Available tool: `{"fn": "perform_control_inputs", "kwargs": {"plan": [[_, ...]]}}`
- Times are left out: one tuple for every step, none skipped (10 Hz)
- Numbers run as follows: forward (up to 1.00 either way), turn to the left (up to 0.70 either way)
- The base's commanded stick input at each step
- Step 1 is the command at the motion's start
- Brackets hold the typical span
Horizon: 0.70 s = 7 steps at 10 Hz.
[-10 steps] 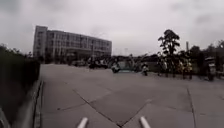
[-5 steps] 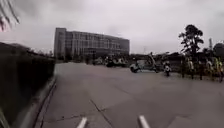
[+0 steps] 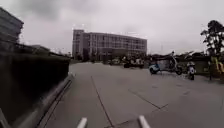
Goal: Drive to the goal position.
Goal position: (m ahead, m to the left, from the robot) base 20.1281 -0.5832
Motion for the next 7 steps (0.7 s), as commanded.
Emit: {"fn": "perform_control_inputs", "kwargs": {"plan": [[0.70,0.33],[0.70,0.33],[0.70,0.33],[0.70,0.33],[0.70,0.33],[0.70,0.20],[0.70,-0.02]]}}
